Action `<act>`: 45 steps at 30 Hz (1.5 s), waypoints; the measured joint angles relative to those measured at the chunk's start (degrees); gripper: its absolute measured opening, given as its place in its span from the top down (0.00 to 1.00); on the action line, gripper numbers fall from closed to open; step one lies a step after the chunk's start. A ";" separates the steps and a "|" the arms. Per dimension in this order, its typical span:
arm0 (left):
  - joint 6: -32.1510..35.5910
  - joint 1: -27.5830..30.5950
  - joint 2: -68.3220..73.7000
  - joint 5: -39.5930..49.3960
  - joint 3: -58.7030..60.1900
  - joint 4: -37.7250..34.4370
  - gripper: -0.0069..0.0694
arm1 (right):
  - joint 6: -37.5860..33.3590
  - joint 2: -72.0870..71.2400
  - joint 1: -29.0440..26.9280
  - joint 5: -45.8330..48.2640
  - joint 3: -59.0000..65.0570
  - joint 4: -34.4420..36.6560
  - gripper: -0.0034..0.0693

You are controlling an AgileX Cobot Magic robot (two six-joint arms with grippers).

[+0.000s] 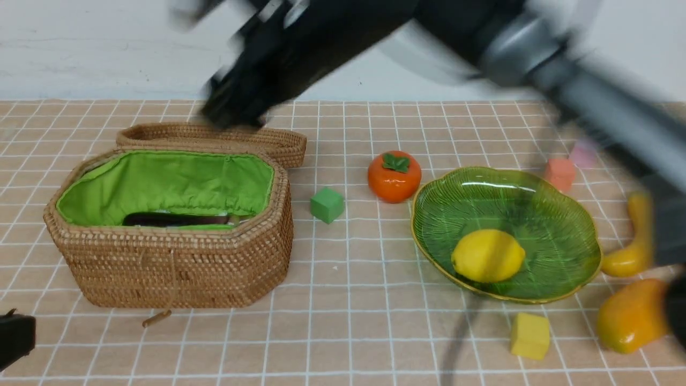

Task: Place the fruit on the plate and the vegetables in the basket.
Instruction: Grab a tomato with your right arm and place it on the plate on the right.

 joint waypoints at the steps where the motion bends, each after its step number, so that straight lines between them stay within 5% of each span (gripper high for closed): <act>1: 1.85 0.00 0.00 -0.81 0.00 -0.83 0.93 | 2.44 -1.99 -1.30 2.87 -0.06 -3.37 0.42; 6: 11.03 0.00 0.00 -4.46 0.00 -7.90 0.93 | 10.65 -6.03 -10.46 8.29 0.62 -14.11 0.75; 11: 14.99 0.00 0.00 -4.61 0.00 -12.45 0.93 | 13.29 -6.00 -21.08 8.61 5.43 -11.18 0.81; 17: 15.69 0.00 0.00 -4.55 0.00 -13.33 0.93 | 5.79 -1.98 -30.33 6.75 12.13 3.45 0.61; 21: 15.68 0.00 0.00 -3.09 0.00 -13.52 0.93 | -4.98 7.39 -34.37 1.24 11.96 16.02 0.37; 27: 15.68 0.00 0.00 -2.13 0.00 -16.86 0.93 | -12.93 20.08 -34.23 -3.31 3.88 21.35 0.18; 36: 15.68 0.00 0.00 -2.13 0.00 -19.27 0.93 | -14.13 30.17 -30.93 -7.81 -10.30 21.76 0.15; 45: 15.68 0.00 0.00 -2.13 0.00 -19.37 0.93 | -15.55 32.45 -28.07 -10.76 -11.05 21.70 0.15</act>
